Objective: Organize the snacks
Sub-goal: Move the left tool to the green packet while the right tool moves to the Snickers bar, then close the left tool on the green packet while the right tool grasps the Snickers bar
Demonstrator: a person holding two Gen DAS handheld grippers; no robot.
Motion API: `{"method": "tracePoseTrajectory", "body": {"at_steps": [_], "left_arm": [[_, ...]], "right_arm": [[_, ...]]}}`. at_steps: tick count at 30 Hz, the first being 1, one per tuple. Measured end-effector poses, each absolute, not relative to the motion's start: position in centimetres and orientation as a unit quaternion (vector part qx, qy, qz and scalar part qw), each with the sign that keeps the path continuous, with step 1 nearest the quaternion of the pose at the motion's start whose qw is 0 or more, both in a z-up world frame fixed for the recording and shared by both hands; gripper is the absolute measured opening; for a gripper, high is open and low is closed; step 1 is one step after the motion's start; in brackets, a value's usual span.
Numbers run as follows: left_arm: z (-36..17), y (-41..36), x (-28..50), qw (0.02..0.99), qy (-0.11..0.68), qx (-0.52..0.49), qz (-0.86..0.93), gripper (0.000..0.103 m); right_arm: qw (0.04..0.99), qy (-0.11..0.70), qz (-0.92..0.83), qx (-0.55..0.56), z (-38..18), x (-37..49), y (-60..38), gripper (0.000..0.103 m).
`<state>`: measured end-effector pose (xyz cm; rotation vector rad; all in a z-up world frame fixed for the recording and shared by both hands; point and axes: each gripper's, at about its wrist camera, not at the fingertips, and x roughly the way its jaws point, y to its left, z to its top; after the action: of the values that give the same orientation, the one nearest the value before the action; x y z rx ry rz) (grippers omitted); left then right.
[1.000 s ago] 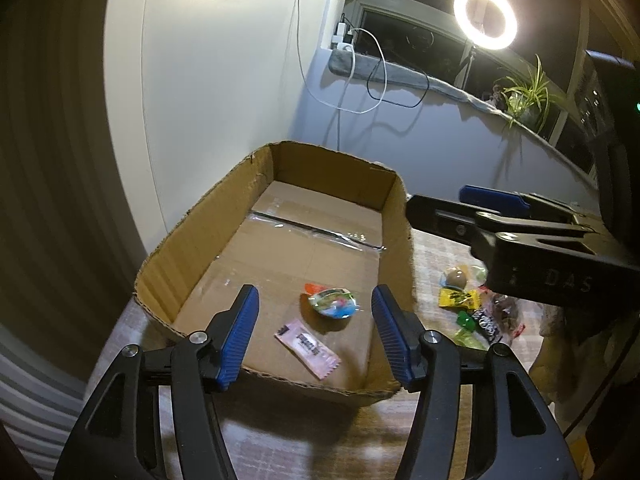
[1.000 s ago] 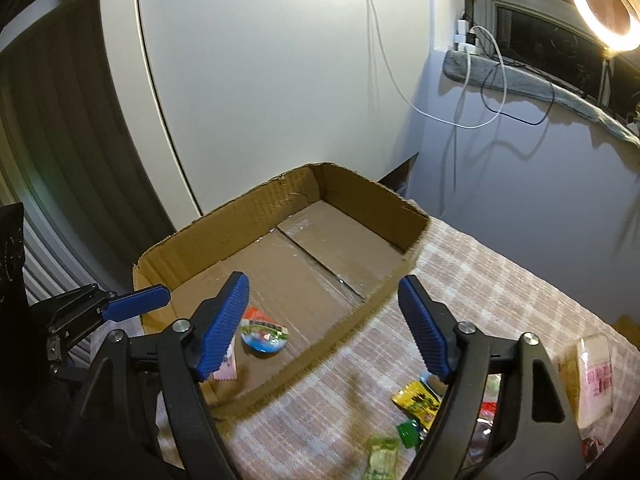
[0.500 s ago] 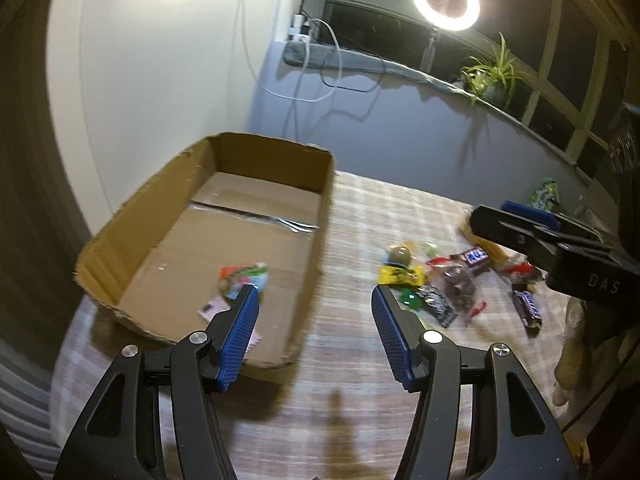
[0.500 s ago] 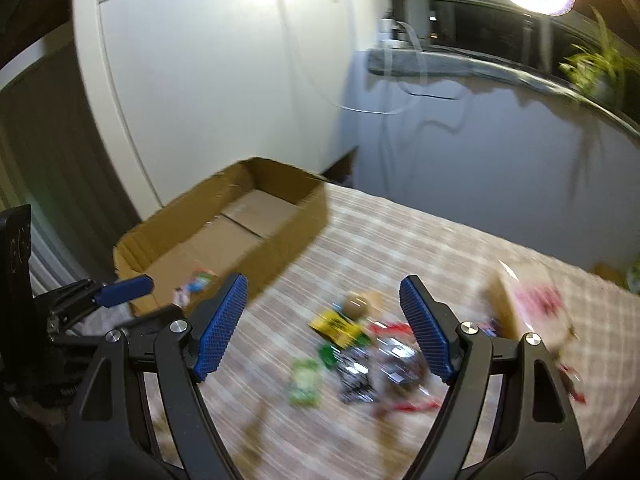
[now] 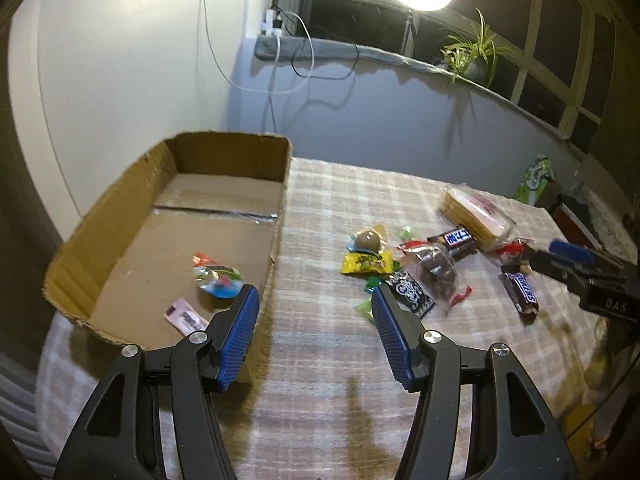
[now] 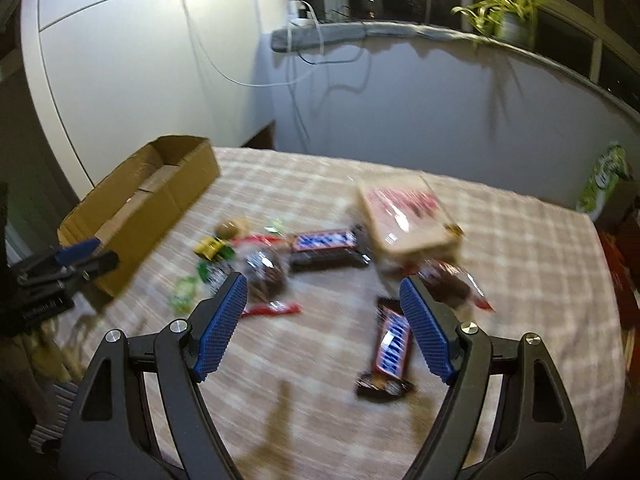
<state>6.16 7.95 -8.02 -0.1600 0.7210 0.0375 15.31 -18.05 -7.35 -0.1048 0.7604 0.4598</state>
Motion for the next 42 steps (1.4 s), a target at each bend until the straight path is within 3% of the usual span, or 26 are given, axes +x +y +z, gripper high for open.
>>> {"method": "tracePoseTrajectory", "body": {"at_steps": [8, 15, 27, 36, 42], "left_arm": [[-6.5, 5.9, 5.4, 0.945, 0.324, -0.030, 0.024, 0.058], [-7.9, 4.1, 7.2, 0.928, 0.366, -0.063, -0.035, 0.052], [-12.2, 3.0, 10.4, 0.894, 0.438, -0.086, -0.043, 0.041], [-13.1, 2.3, 11.4, 0.893, 0.446, -0.061, -0.032, 0.040], [-13.3, 2.1, 11.7, 0.896, 0.442, -0.035, -0.022, 0.029]], "right_arm": [[0.896, 0.397, 0.196, -0.044, -9.6, 15.4, -21.5, 0.081], [0.887, 0.419, 0.193, -0.020, -11.1, 16.2, -23.1, 0.080], [0.874, 0.441, 0.202, -0.011, -12.3, 17.5, -22.6, 0.062], [0.871, 0.448, 0.201, -0.020, -12.8, 18.2, -21.4, 0.059], [0.869, 0.452, 0.195, -0.041, -13.4, 18.6, -20.2, 0.051]]}}
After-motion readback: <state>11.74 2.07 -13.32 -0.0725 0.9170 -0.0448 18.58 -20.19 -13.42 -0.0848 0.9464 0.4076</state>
